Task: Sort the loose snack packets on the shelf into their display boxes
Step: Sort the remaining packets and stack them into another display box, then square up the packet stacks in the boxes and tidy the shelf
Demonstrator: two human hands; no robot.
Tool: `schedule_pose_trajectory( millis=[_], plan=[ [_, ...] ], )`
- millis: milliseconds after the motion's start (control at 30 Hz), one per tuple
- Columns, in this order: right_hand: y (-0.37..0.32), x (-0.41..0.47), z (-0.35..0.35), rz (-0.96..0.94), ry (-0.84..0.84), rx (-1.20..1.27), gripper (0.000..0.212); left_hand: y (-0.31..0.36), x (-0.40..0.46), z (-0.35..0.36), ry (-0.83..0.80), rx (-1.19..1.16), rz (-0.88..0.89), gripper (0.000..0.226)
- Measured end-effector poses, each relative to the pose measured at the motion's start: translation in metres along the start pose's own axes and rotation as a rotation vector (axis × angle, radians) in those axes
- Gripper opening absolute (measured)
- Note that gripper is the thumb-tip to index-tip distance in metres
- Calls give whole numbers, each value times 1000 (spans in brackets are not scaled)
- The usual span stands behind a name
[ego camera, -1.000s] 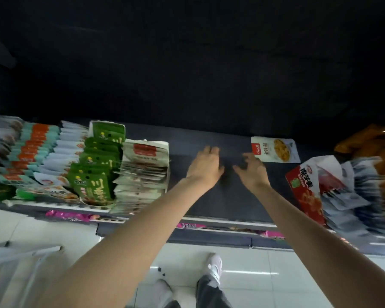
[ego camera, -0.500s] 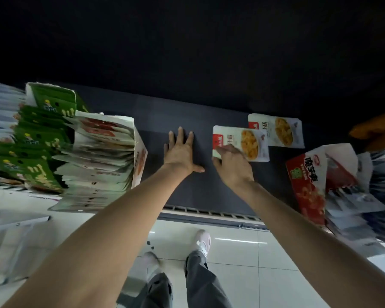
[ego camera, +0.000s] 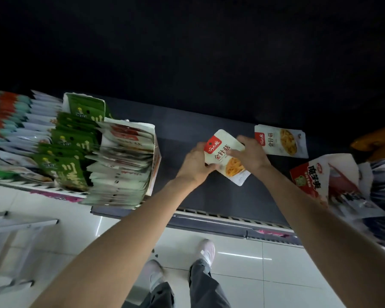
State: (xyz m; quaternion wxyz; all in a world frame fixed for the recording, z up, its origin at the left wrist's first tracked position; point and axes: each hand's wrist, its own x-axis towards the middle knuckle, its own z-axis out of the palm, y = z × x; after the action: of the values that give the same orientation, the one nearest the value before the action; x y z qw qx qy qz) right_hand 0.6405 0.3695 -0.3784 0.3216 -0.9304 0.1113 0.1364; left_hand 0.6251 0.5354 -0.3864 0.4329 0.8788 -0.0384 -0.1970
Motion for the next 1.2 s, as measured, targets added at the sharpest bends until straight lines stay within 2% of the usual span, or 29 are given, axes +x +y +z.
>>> schedule_pose_trajectory(
  millis=[100, 167, 233, 400, 567, 633, 700, 767, 967, 1000, 1100, 1133, 1200],
  plan=[
    [-30, -34, -13, -72, 73, 295, 20, 25, -20, -30, 239, -39, 113, 31],
    [-55, -55, -22, -111, 141, 492, 9, 43, -35, -61, 343, 49, 250, 14],
    [-84, -70, -28, -187, 183, 608, 7, 53, -48, -95, 411, 115, 373, 9],
    [-164, -92, -25, -340, 190, 662, 7, 46, -83, -183, 548, 172, 517, 8],
    [-213, -98, -3, -395, 192, 648, 6, 24, -101, -232, 605, 225, 534, 9],
    [-222, -96, 8, -381, 164, 528, 9, 10, -103, -242, 582, 281, 497, 8],
    [-226, -94, 19, -364, 87, 306, 9, -3, -102, -246, 480, 342, 444, 9],
    [-226, -94, 28, -357, 58, 192, 12, -10, -102, -244, 377, 396, 388, 14],
    [-212, -97, 32, -445, 248, 75, 15, -8, -95, -236, 314, 438, 307, 22],
    [-208, -94, 34, -436, 221, 24, 18, -8, -94, -235, 269, 471, 265, 24],
    [-204, -88, 45, -375, -13, -141, 28, -9, -92, -231, 85, 669, 113, 30],
    [-203, -87, 48, -373, -49, -116, 32, -7, -93, -228, 77, 731, 101, 31],
    [-204, -88, 43, -372, -12, 59, 33, 0, -93, -222, 175, 762, 175, 31]
  ],
)
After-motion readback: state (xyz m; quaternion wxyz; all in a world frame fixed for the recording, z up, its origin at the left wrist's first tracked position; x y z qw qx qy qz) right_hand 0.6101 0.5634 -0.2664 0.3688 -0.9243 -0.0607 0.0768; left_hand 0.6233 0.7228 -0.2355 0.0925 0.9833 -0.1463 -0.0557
